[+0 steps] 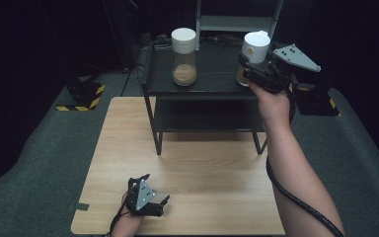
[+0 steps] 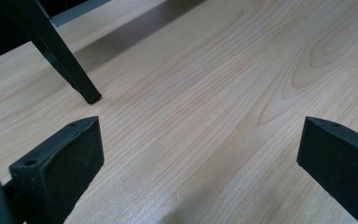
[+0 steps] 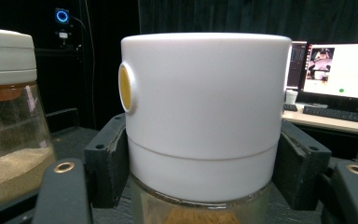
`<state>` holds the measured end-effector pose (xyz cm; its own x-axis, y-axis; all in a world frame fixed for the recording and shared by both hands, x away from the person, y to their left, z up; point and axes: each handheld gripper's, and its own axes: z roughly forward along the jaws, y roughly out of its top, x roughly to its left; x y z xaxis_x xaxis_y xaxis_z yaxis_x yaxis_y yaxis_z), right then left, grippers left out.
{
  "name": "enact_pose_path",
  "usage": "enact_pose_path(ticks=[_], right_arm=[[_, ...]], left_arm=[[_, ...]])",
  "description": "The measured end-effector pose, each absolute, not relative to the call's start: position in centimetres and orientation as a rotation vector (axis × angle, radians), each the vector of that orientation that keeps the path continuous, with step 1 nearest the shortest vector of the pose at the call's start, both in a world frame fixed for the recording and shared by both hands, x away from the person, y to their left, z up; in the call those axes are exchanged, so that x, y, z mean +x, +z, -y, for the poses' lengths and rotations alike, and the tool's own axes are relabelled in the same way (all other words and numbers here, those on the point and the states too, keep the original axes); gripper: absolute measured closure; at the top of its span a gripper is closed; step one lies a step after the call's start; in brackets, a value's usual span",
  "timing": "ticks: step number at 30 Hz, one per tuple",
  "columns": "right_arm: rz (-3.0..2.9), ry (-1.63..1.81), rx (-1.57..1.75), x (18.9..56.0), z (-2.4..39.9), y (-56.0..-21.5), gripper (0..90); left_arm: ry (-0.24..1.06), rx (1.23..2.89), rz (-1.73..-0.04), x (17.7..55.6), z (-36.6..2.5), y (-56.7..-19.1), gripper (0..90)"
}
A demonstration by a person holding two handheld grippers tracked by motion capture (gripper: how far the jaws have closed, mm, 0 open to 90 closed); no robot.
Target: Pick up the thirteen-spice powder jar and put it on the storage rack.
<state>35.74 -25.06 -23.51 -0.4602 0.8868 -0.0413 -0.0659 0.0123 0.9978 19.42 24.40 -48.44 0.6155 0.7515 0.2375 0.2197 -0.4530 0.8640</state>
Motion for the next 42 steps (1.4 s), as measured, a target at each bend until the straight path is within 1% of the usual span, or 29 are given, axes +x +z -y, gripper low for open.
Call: enact_pose_path(ticks=[10, 11, 14, 15, 16, 17, 18, 22, 32, 42], right_arm=[[-1.521, 1.550, 0.893, 35.7, 24.9, -23.2, 28.7], [-1.533, 1.555, 0.889, 35.7, 25.0, -23.2, 25.3], [-1.545, 1.550, 0.892, 35.7, 25.1, -23.1, 22.2], [-1.541, 1.545, 0.897, 35.6, 25.0, -23.1, 17.9], [-1.539, 1.544, 0.900, 35.5, 25.0, -23.1, 15.8], [-1.539, 1.544, 0.900, 35.5, 25.0, -23.1, 15.8], [-1.527, 1.542, 0.904, 35.4, 24.9, -23.2, 9.3], [-1.519, 1.554, 0.907, 35.2, 25.0, -23.5, 0.7], [-1.513, 1.542, 0.877, 33.9, 24.9, -24.4, 0.0], [-1.508, 1.560, 0.843, 31.5, 25.4, -25.0, 0.0]], left_arm=[[0.784, 1.984, -0.766, 19.4, -24.4, -48.4, 0.8], [0.787, 1.986, -0.764, 19.4, -24.4, -48.4, 0.7], [0.790, 1.990, -0.759, 19.4, -24.3, -48.4, 0.7], [0.792, 1.993, -0.758, 19.4, -24.2, -48.4, 0.7], [0.793, 1.994, -0.756, 19.4, -24.2, -48.4, 0.7], [0.793, 1.994, -0.756, 19.4, -24.2, -48.4, 0.7], [0.793, 1.994, -0.756, 19.4, -24.2, -48.4, 0.7], [0.794, 1.992, -0.756, 19.4, -24.3, -48.4, 0.7], [0.793, 1.991, -0.754, 19.3, -24.3, -48.5, 0.7], [0.800, 1.998, -0.752, 19.3, -24.1, -48.4, 0.7]])
